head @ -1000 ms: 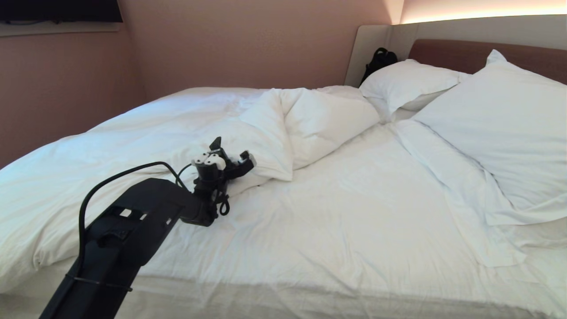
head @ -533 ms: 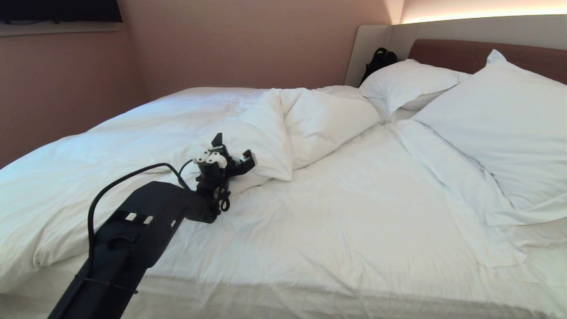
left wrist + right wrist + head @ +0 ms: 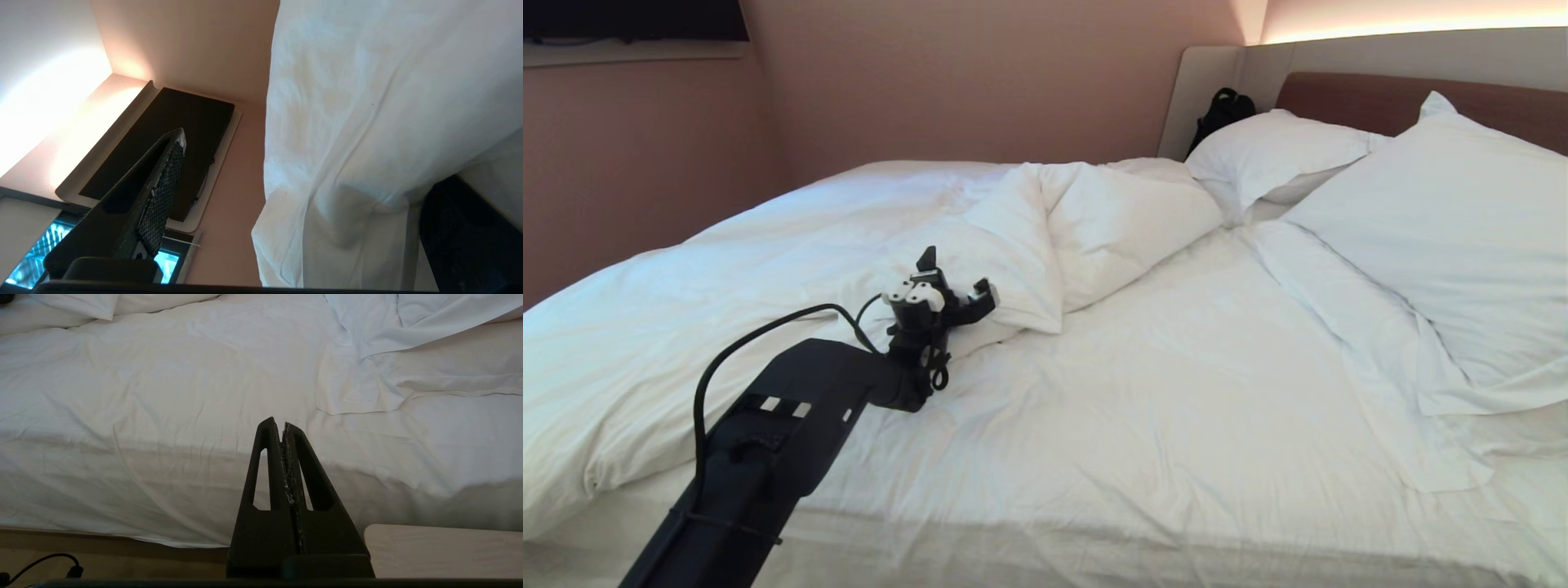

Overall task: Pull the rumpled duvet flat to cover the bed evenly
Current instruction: Hold the folded corner of the quilt

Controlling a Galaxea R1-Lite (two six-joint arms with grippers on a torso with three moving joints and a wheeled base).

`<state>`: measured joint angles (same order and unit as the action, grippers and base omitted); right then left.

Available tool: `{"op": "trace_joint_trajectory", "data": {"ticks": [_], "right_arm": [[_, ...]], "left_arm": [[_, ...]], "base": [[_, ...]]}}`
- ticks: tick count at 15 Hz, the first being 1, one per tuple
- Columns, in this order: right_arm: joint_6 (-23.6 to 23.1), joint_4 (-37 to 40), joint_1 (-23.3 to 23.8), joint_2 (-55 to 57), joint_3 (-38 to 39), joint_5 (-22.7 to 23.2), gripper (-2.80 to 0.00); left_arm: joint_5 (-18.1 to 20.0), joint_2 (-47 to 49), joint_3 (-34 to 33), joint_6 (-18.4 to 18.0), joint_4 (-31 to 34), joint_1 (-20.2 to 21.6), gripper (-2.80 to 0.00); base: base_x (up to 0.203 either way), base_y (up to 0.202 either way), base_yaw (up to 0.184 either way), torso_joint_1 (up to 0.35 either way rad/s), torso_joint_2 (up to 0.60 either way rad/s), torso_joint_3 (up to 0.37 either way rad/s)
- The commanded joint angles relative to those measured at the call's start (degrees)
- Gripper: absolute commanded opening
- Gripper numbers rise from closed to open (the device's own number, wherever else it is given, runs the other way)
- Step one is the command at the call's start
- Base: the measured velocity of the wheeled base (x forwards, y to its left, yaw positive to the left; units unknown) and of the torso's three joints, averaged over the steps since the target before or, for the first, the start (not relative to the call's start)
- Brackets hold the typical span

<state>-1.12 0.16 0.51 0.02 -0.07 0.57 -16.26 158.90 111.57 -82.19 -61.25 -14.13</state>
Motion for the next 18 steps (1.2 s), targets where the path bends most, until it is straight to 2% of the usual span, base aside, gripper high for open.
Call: {"op": "trace_joint_trajectory", "data": {"ticks": [1,18], "right_arm": [[-0.02,0.02,0.02,-0.02,-0.01,0.04,-2.80],[-0.02,0.01,0.02,0.06,0.04,0.04,-2.80]], "left_arm": [[0.00,0.27,0.05,-0.43,-0.54,0.07,0.00],[-0.26,2.20,0.40,-0.34,0.25,-1.34,0.00]], "base": [[0.000,0.000,0.000,0.000,0.00,0.000],[0.000,0.000,0.000,0.000,0.00,0.000]]}}
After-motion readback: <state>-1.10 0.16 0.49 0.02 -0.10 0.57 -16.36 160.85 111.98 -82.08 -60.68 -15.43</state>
